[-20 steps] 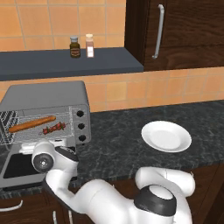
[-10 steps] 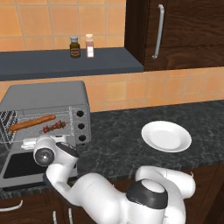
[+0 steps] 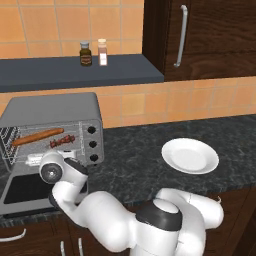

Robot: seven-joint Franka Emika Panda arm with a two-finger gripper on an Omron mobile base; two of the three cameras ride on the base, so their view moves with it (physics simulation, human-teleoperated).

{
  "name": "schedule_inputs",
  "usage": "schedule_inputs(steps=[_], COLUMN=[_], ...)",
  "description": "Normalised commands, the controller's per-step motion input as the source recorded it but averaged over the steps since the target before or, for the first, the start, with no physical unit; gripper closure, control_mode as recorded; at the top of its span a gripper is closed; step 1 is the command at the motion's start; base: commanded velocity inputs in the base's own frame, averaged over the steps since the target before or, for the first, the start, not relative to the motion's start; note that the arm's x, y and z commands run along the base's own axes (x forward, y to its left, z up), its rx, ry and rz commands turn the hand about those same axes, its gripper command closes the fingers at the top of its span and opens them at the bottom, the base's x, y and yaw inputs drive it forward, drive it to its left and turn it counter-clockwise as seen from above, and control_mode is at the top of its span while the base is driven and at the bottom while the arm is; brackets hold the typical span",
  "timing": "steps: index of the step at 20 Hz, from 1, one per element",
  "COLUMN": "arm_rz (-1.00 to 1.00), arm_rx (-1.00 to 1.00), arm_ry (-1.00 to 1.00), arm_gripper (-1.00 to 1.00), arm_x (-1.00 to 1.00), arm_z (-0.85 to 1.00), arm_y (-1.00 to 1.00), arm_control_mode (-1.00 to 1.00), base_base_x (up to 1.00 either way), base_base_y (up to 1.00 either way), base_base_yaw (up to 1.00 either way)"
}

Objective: Pick up the kebab skewer and baguette bread, and place them inside the toaster oven. Close the toaster oven door and start by setting the timer.

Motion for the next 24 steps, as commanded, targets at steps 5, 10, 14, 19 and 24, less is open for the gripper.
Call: schedule_inputs(steps=[5,10,14,19,24], arm_rz=[0.0,0.0,0.0,0.0,0.0], arm_rx=[0.0,0.0,0.0,0.0,0.0], arm_ry=[0.0,0.0,0.0,0.0,0.0], arm_gripper=[-1.0,-1.0,-1.0,-1.0,-1.0], arm_x=[0.29,0.26,0.23,0.2,0.19], arm_z=[0.0,0.0,0.0,0.0,0.0], arm_y=[0.0,0.0,0.0,0.0,0.0], arm_control_mode=[-1.0,-1.0,-1.0,-1.0,-1.0], base_base_x=[0.0,0.0,0.0,0.0,0.0], base_base_y=[0.0,0.0,0.0,0.0,0.0], base_base_yaw=[0.0,0.0,0.0,0.0,0.0])
